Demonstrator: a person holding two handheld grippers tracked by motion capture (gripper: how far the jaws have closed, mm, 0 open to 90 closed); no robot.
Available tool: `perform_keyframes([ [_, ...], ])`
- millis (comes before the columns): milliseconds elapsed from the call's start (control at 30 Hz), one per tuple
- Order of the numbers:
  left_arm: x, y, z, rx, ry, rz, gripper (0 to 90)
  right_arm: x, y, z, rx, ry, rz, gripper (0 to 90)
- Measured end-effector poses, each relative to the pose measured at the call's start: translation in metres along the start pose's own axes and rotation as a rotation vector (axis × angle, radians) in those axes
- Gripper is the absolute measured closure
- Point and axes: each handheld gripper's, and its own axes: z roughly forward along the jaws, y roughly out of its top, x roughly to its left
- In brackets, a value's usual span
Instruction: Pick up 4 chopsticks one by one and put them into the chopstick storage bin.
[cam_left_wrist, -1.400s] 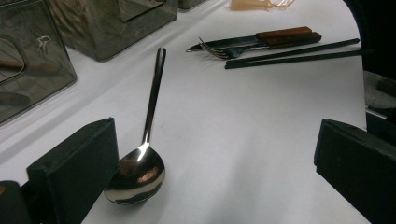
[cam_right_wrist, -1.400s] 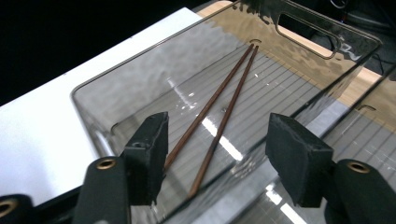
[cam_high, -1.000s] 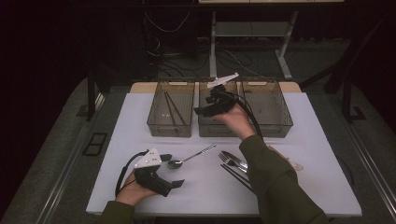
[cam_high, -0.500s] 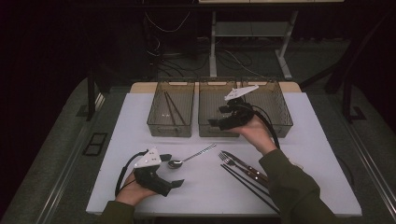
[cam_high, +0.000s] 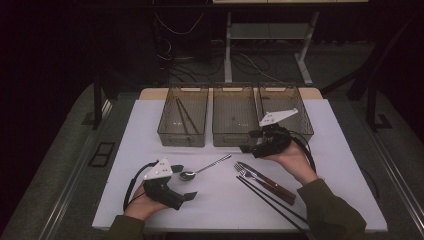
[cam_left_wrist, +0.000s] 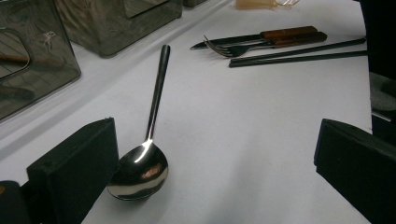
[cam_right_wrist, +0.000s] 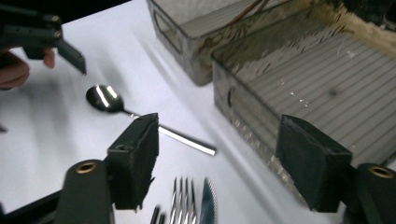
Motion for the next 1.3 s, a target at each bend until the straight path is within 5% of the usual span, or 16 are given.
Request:
perform_keyframes([
  [200,0.000,0.000,0.000,0.004,0.002,0.002,0.0,0.007,-0.028,-0.009,0.029,0.008,0.008,40.0],
  [633,-0.001,0.000,0.001,0.006,0.009,0.001,0.0,0.031,-0.071,-0.026,0.118,0.027,-0.036,74.0],
  [1300,-0.001,-0.001,0.001,0.016,0.014,0.010,0.0,0.049,-0.121,-0.057,0.204,0.010,-0.025,80.2],
])
